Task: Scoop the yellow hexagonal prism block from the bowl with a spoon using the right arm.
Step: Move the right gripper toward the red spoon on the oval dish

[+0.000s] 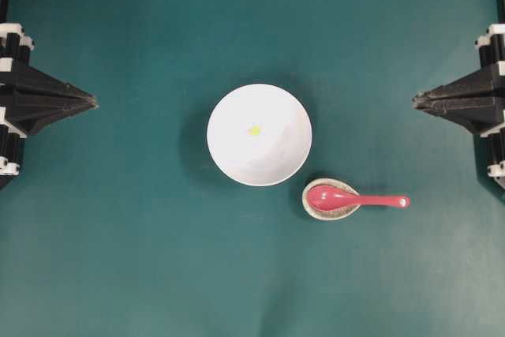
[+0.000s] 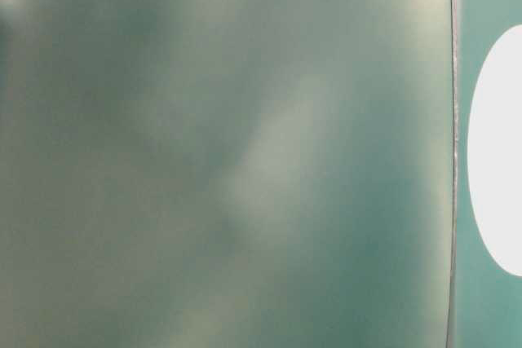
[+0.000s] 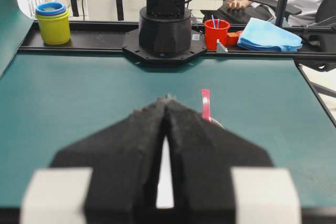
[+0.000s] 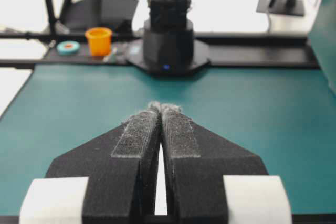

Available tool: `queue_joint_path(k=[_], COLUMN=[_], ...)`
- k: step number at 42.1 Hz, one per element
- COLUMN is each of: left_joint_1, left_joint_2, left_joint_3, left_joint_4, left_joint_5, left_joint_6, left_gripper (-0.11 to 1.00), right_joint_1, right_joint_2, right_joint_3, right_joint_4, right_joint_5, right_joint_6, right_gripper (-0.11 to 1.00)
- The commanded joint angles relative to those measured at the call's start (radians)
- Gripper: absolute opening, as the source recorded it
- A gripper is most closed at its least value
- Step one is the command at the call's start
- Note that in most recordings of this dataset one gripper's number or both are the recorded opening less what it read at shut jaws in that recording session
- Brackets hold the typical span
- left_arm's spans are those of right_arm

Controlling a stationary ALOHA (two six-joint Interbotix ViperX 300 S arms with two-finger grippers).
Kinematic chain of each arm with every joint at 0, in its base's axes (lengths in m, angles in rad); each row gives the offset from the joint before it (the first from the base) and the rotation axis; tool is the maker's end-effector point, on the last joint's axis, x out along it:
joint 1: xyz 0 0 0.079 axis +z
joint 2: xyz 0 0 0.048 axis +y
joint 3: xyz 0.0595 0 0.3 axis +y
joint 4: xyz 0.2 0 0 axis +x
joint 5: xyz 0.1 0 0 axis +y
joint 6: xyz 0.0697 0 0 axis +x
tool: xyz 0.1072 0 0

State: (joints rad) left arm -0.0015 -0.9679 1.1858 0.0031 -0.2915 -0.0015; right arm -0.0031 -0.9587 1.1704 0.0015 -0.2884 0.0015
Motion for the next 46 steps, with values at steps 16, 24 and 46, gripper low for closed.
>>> queue_joint_path(k=[16, 24, 46], left_joint_1=[0.002, 0.002, 0.002], left_joint_2=[0.011, 0.011, 0.012], left_joint_3=[-0.043, -0.043, -0.051], left_joint_4=[0.003, 0.005, 0.005], left_joint_5=[0.06, 0.06, 0.06], left_joint_6=[-0.008, -0.008, -0.008], left_gripper=[0.14, 0.14, 0.14], right_joint_1=[-0.002, -0.002, 0.124], right_joint_2=[0.011, 0.025, 0.307], right_joint_3=[-0.037, -0.034, 0.12], right_joint_4=[0.006, 0.012, 0.166], right_joint_5=[0.069, 0.11, -0.192], right_joint_6=[0.021, 0.021, 0.023], right_gripper=[0.26, 0.52, 0.55])
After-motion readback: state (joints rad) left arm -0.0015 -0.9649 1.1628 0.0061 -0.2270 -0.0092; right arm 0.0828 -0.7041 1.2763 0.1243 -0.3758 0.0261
